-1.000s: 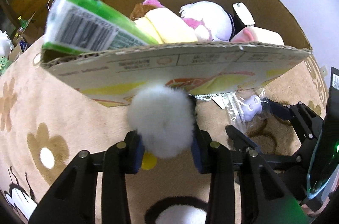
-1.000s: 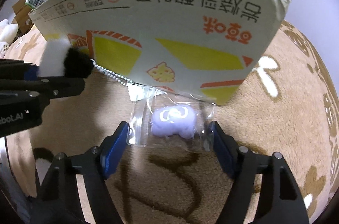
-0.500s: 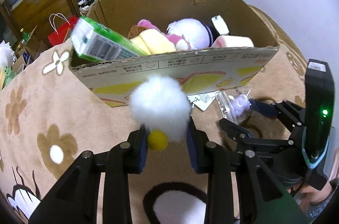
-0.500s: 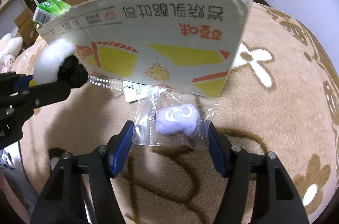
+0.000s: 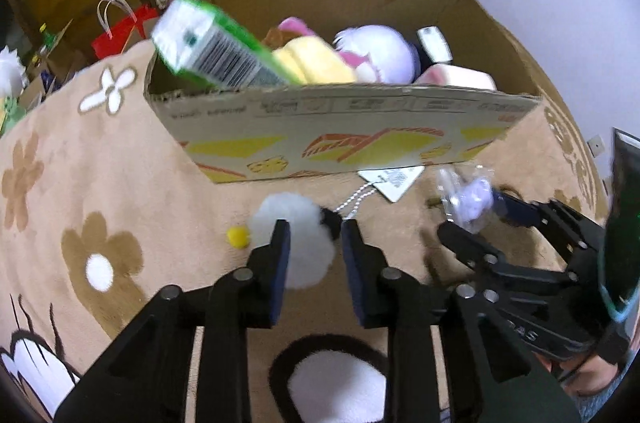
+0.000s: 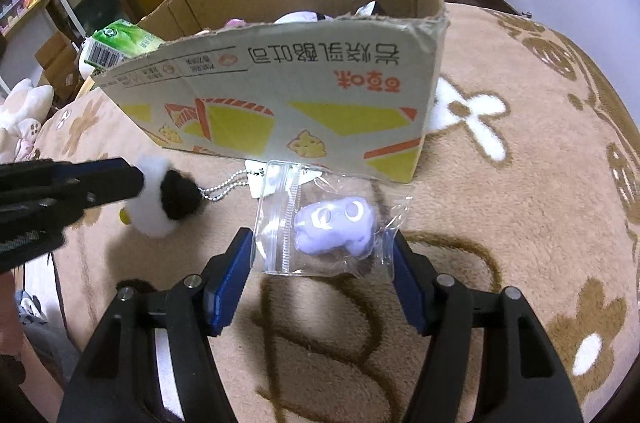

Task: Organize soft objects
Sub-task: 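Lift the pompom toy and bag up and carry both over the box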

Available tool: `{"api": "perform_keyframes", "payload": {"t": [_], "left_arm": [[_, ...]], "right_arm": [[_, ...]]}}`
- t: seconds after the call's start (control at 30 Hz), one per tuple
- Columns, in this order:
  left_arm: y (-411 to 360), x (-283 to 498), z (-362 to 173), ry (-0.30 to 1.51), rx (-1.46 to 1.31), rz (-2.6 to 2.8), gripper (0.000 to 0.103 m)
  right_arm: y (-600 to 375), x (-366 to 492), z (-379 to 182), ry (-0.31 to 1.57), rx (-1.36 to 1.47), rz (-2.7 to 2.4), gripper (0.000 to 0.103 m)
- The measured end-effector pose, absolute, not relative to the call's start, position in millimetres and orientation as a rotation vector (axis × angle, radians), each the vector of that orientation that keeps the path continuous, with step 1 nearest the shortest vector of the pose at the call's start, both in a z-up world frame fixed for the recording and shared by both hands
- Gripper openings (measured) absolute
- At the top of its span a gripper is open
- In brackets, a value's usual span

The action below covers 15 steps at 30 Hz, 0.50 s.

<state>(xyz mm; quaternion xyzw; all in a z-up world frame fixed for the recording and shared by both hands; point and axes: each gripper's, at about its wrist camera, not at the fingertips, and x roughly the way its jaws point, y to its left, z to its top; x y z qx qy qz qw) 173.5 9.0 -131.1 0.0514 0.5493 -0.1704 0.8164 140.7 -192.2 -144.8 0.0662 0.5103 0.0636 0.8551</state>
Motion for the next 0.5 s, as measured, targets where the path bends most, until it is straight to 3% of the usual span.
{"api": "perform_keyframes", "payload": {"t": [0.03,0.1,0.13,0.43,0.5], "left_arm": [[9,176,-135,1.182,0.105,-0.359,0.033],[8,178,-141,1.192,0.102,-0.347,0.059],[8,179,-142,1.181,0.108,-0.331,0.062],[7,198,-176,1.233,0.125,-0.268,0.065],[5,197,-177,1.230,0.137,-0.275,0.057]], "right_arm": [[-190,137,-145,1.072,0.138,0.131,0.070],[-190,131,-149,1.072,0.136,0.131,0.070],[-190,129,-151,1.073,0.133,0.130,0.070],[-190,132,-156,1.093,0.139,0.123,0.070],[-191,133,-157,1.095,0.142,0.121,0.070]]}}
